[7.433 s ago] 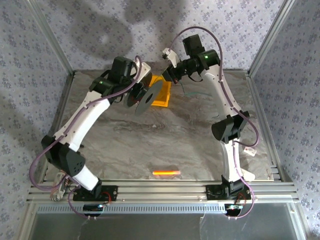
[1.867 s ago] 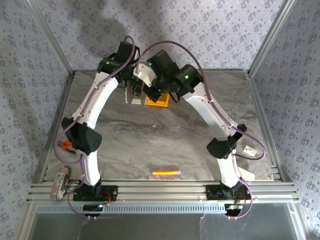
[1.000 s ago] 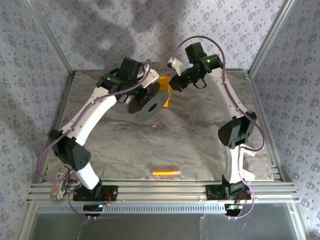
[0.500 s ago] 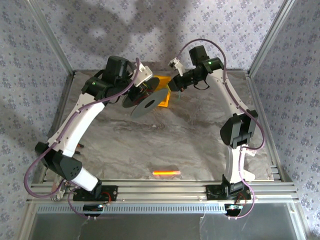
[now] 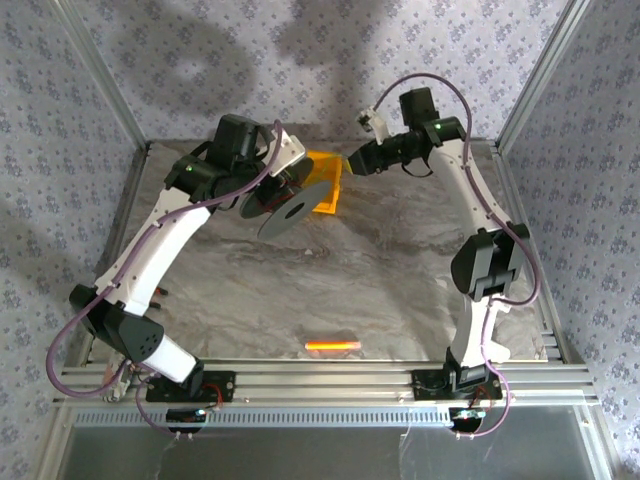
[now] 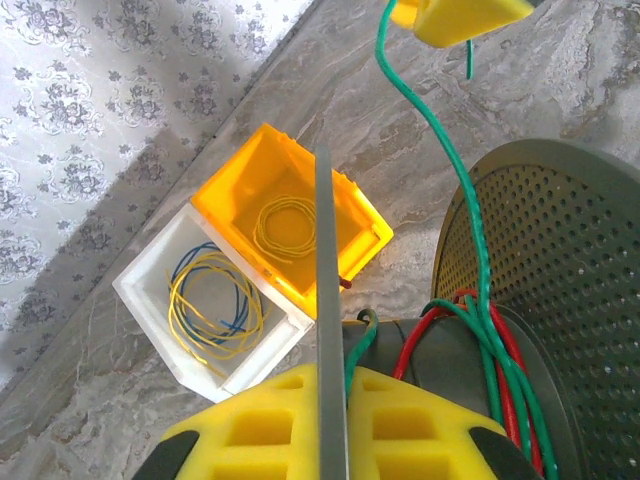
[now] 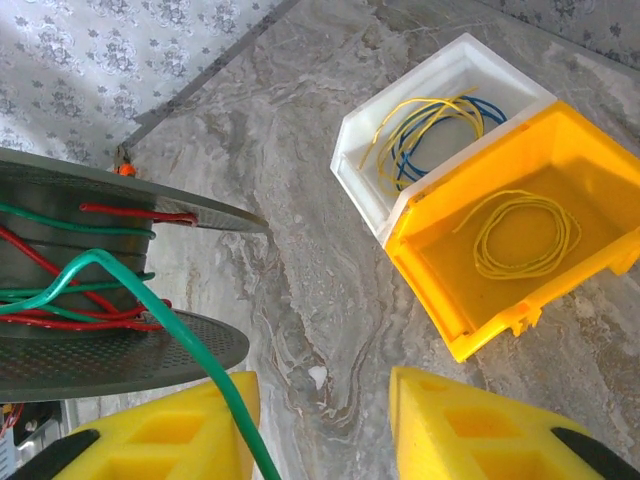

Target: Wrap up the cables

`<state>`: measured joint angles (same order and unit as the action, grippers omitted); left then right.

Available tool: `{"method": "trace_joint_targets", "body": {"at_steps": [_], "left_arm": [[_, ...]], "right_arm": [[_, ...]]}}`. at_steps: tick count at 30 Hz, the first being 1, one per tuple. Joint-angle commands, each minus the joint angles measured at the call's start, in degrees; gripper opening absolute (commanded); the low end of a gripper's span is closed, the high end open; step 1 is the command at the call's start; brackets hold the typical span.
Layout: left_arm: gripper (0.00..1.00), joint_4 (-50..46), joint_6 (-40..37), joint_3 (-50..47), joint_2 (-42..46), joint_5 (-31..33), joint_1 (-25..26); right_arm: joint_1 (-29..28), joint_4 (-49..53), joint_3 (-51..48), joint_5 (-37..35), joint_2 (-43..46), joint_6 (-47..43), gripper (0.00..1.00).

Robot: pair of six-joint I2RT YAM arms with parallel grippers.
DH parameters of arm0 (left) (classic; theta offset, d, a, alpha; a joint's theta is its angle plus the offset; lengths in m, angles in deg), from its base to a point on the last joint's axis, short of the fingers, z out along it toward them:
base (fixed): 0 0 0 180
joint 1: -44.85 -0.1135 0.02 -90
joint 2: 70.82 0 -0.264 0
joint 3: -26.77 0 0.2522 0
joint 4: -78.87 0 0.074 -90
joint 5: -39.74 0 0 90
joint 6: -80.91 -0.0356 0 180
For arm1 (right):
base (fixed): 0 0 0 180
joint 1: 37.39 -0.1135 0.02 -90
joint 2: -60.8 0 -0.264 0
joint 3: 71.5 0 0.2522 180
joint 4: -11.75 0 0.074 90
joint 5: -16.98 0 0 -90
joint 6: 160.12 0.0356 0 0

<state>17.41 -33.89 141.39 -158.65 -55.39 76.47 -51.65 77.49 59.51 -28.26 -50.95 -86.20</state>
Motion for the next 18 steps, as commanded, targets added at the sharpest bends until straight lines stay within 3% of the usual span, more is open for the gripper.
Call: {"method": "trace_joint_targets", "body": {"at_steps": [1, 4, 7, 13, 18], "left_arm": [[0.0, 2.4, 0.8, 1.4, 3.5, -2.4, -0.1], [0.0, 2.8, 1.4, 1.8, 4.0, -4.1, -0.5], [0.0, 2.7, 1.8, 2.2, 4.3, -5.1, -0.8], [0.0, 2.3, 2.3, 2.6, 4.8, -5.5, -1.1], [0.0, 3.4, 3.7, 2.4, 5.4, -6.2, -1.8]], "right_arm": [[1.2, -4.1, -3.7, -1.1, 2.9, 2.0, 0.45], [1.4, -6.4, -7.1, -0.9, 4.0, 2.9, 0.58], [1.7, -8.0, -9.3, -0.4, 4.7, 3.7, 0.63], [2.7, -12.0, -12.0, 1.6, 6.1, 6.0, 0.52], [3.4, -14.2, -14.4, 4.7, 7.2, 7.3, 0.53]]}}
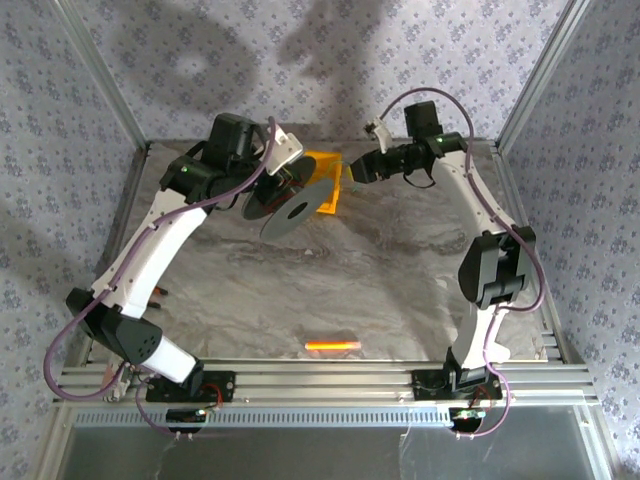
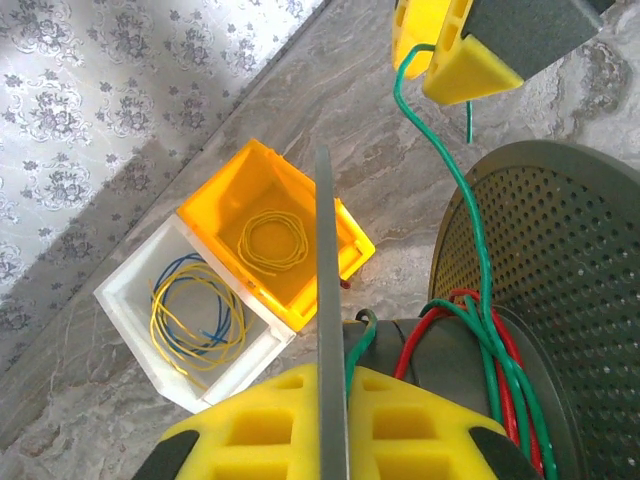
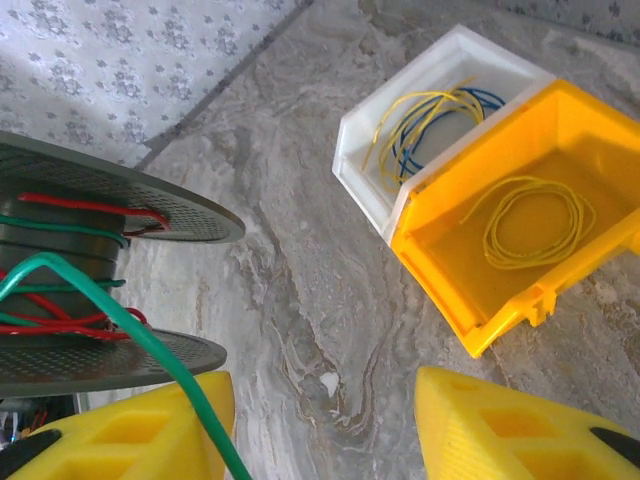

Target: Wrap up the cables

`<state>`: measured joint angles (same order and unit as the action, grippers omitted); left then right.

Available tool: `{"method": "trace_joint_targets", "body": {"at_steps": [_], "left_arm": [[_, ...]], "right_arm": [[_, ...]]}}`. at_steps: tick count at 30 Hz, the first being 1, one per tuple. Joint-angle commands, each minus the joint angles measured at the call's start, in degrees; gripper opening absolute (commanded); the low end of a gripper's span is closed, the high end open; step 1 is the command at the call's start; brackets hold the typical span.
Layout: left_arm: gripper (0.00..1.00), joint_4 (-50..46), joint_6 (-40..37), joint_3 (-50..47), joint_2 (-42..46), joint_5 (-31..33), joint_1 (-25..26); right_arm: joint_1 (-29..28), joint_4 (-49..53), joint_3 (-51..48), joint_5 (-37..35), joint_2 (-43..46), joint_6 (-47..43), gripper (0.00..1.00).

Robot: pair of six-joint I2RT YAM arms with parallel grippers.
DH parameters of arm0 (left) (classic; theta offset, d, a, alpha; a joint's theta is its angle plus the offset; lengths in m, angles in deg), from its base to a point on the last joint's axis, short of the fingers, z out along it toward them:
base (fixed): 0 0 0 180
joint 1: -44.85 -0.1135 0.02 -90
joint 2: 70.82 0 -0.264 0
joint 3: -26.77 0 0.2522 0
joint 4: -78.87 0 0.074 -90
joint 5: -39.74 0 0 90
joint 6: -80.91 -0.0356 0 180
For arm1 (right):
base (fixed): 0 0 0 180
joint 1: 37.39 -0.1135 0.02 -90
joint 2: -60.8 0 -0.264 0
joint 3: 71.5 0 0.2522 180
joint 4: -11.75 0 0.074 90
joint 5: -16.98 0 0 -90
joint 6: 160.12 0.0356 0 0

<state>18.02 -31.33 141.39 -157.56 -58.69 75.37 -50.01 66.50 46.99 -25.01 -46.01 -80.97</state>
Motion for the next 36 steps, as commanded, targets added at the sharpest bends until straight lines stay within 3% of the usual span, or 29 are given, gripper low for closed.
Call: {"method": "trace_joint_targets", "body": {"at_steps": [1, 6, 9, 14, 19, 24, 31, 36], "left_arm": [[0.0, 3.0, 1.5, 2.4, 4.4, -3.3, -0.9], [0.0, 4.8, 3.4, 2.5, 4.9, -5.0, -2.2], [0.0, 5.3, 4.1, 2.5, 4.9, -5.6, -2.6], [0.0, 6.3, 5.6, 2.6, 5.0, -7.4, -3.2], [0.0, 10.9, 11.3, 1.8, 6.4, -14.8, -5.9], [0.0, 25.4, 27.5, -1.2, 8.0, -29.3, -12.5], [0.0, 38.7, 40.8, -1.1, 5.0, -35.5, -14.5], [0.0, 48.1, 49.3, -2.8, 3.9, -33.6, -16.0]], "right_arm": [[1.8, -3.9, -2.7, 2.0, 2.7, 2.6, 0.54], [1.8, -9.6, -7.5, 4.7, 4.9, 5.1, 0.48], [1.7, -11.2, -9.0, 5.0, 5.7, 6.1, 0.26], [1.8, -11.6, -9.7, 4.4, 6.0, 6.2, 0.0], [1.8, -10.5, -9.8, 0.7, 4.6, 5.7, 0.0], [0.7, -11.7, -13.2, -1.8, 2.6, 6.0, 0.0], [-3.9, -15.8, -18.0, -2.0, 3.8, 6.8, 0.0], [-6.8, -17.7, -20.3, -1.7, 4.8, 7.0, 0.0]]}}
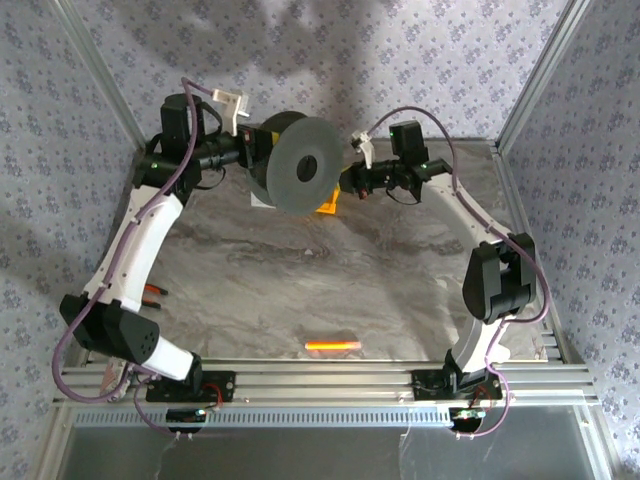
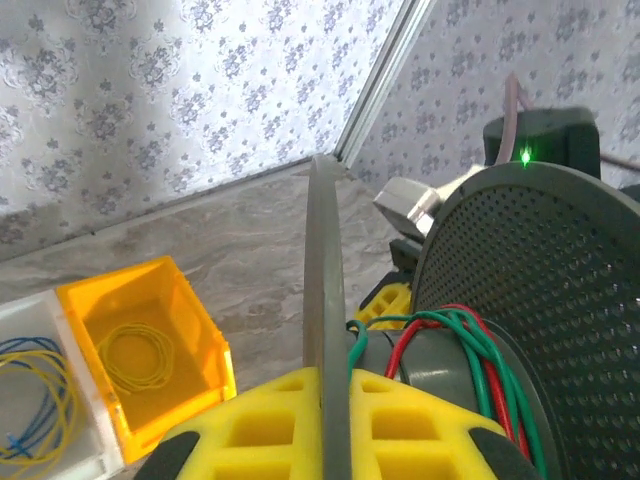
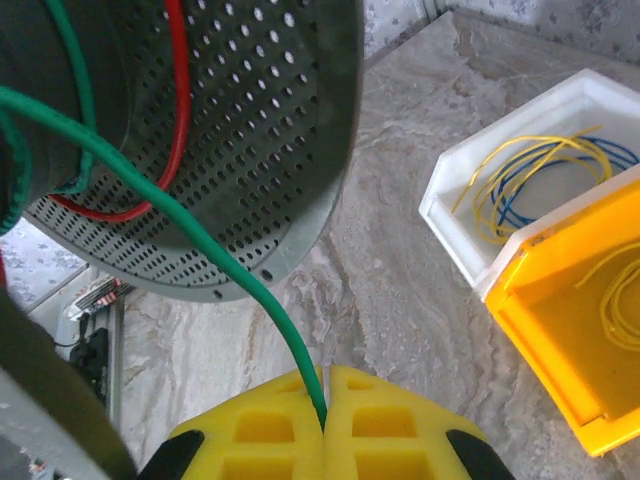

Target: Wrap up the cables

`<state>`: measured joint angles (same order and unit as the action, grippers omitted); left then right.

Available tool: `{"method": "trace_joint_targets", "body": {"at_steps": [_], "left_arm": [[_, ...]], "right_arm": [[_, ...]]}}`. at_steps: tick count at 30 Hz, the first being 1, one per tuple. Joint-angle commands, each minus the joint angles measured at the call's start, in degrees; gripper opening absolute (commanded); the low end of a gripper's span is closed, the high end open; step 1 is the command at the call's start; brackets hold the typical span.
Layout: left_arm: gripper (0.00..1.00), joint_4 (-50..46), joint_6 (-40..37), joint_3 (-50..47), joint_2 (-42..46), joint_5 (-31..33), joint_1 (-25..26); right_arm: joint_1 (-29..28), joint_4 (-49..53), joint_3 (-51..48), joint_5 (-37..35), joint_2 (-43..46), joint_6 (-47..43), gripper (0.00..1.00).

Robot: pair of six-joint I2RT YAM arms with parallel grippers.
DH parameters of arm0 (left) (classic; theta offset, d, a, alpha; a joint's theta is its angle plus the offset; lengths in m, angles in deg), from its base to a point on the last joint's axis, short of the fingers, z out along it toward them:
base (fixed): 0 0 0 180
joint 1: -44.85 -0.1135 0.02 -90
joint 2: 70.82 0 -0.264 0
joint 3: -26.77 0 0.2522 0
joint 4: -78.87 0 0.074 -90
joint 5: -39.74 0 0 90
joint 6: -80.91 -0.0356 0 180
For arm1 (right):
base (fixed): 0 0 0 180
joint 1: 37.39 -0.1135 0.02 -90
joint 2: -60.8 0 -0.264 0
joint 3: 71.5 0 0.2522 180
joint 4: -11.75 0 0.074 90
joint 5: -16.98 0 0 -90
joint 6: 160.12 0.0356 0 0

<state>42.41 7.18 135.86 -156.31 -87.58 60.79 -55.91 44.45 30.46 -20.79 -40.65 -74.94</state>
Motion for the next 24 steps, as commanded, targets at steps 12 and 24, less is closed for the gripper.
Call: {"method": "trace_joint_targets", "body": {"at_steps": [12, 24], "left_arm": [[0.0, 24.5, 13.2, -1.4, 6.4, 10.0, -5.6], [0.0, 25.7, 17.1, -6.8, 9.9, 21.4, -10.7]], "right_arm": [[-3.2, 4.1, -7.0, -1.5, 1.1, -0.7, 0.0], [-4.7, 11.1, -4.5, -0.9, -0.8, -4.8, 0.0]]}}
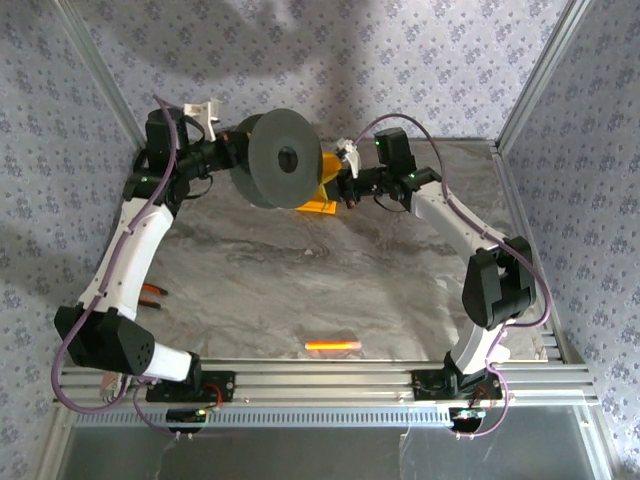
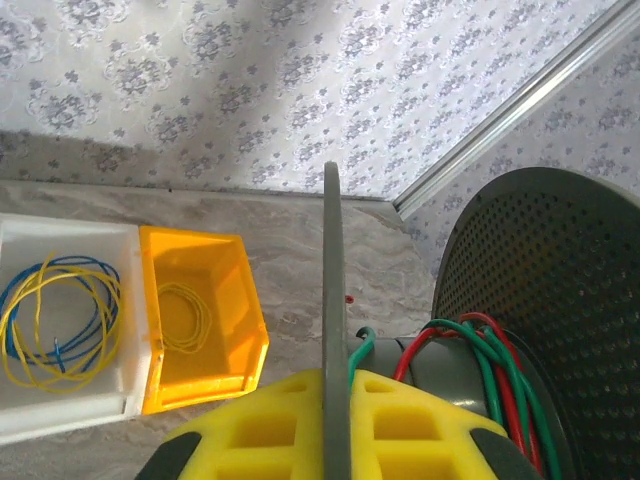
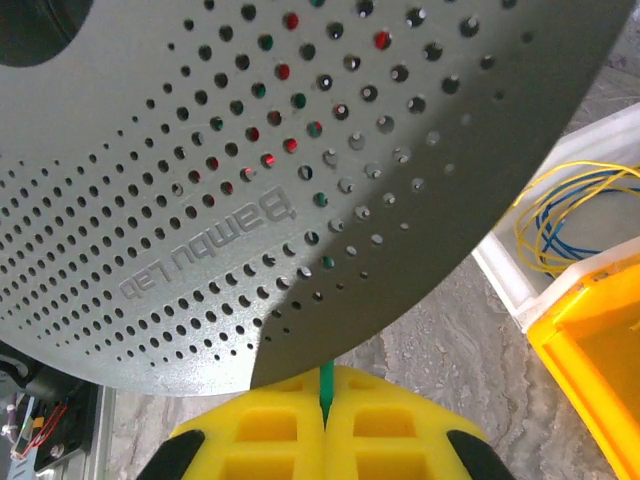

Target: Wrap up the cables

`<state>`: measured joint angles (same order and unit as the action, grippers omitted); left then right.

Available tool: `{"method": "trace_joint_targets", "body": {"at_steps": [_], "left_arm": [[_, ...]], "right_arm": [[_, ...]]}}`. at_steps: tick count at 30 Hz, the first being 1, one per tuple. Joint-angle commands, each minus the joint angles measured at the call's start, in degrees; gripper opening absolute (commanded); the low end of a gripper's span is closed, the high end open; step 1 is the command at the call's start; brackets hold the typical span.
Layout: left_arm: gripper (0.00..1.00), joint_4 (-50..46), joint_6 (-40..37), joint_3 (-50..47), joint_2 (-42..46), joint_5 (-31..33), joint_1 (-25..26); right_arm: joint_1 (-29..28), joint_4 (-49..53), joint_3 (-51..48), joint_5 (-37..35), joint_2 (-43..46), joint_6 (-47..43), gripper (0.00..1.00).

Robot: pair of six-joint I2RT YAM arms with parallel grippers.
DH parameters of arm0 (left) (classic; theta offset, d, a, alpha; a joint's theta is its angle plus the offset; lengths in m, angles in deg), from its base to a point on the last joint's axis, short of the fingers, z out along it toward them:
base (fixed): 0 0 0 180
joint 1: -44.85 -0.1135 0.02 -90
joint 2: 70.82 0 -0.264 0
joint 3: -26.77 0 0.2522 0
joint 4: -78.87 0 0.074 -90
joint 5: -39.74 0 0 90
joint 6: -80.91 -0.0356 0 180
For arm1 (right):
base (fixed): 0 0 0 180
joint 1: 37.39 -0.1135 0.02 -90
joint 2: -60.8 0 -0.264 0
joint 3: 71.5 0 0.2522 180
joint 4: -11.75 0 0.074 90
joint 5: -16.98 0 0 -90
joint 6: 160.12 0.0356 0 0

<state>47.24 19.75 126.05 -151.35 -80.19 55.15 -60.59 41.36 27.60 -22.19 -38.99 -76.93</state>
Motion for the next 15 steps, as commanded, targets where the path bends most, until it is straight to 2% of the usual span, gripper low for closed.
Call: {"method": "trace_joint_targets", "body": {"at_steps": [1, 8, 12, 15], "left_arm": [[0.0, 20.5, 4.6, 2.9, 5.1, 14.9, -5.3], [0.0, 18.9, 4.4, 3.0, 5.7, 19.0, -6.3], [0.0, 13.4, 2.1, 5.2, 4.9, 21.2, -6.3], [0.0, 12.9, 1.1, 5.7, 4.5, 18.1, -6.0]], "right_arm": [[-0.1, 14.7, -1.6, 0.4, -2.8, -3.0, 0.0], [-2.2, 18.1, -0.7, -0.5, -4.4, -5.4, 0.0], [-2.6, 19.8, -0.4, -0.7, -5.3, -5.8, 0.0], [-2.5, 20.8, 1.0, 0.7, -6.8, -4.8, 0.0]]}}
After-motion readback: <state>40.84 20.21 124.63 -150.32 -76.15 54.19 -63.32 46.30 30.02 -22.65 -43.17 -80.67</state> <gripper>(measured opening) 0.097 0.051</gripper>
